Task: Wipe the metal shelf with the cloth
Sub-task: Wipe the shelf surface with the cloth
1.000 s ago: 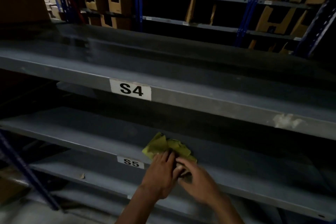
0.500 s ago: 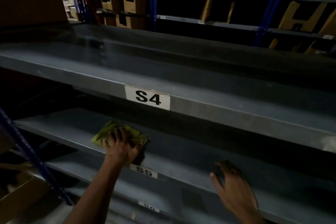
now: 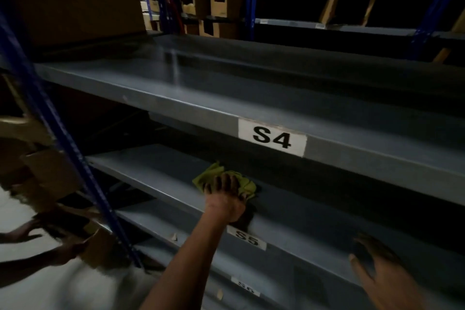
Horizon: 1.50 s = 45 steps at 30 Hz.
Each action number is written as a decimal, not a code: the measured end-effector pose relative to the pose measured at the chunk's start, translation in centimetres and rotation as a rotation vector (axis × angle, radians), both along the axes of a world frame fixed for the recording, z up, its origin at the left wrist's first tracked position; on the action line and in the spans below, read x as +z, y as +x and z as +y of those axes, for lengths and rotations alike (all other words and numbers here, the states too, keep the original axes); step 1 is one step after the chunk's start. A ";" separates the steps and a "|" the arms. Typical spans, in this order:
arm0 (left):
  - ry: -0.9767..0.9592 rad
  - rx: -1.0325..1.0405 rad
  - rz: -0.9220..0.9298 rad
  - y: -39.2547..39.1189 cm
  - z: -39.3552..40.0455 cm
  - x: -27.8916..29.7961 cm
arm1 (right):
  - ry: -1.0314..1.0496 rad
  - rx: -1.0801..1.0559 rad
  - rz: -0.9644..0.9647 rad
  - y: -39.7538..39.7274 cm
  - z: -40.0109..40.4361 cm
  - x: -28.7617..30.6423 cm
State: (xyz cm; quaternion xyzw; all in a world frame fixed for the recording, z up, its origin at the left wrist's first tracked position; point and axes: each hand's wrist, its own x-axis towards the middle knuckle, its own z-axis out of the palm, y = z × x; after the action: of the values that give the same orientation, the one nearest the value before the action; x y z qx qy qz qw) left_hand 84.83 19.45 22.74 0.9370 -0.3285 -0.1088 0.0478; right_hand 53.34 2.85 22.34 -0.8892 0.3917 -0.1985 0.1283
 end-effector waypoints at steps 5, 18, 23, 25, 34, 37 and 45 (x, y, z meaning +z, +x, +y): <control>0.013 0.157 0.009 6.7 4.0 1.0 | -0.068 0.022 -0.016 -0.3 -0.6 -0.3; -0.003 0.308 0.006 9.5 7.4 1.4 | -0.119 0.074 0.012 1.0 0.1 0.4; 0.007 0.301 0.011 8.2 7.6 1.7 | -0.141 0.026 0.069 0.4 -0.9 -0.1; 0.034 0.303 0.012 7.7 7.6 1.9 | -0.078 -0.012 0.088 0.2 -1.1 -0.7; 0.063 0.310 0.113 2.9 5.5 1.9 | 0.028 -0.033 0.034 0.4 0.4 0.2; 0.075 0.256 0.110 0.4 4.5 1.8 | 0.014 -0.014 0.028 0.2 0.7 0.1; 0.142 -0.002 0.040 -10.3 0.3 2.0 | -0.019 0.007 0.038 -0.1 0.3 -0.6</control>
State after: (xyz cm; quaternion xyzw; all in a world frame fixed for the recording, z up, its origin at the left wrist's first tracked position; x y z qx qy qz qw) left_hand 74.58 19.79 24.78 0.9354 -0.3197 -0.1504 -0.0125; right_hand 53.22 3.11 21.71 -0.8954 0.3891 -0.1847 0.1128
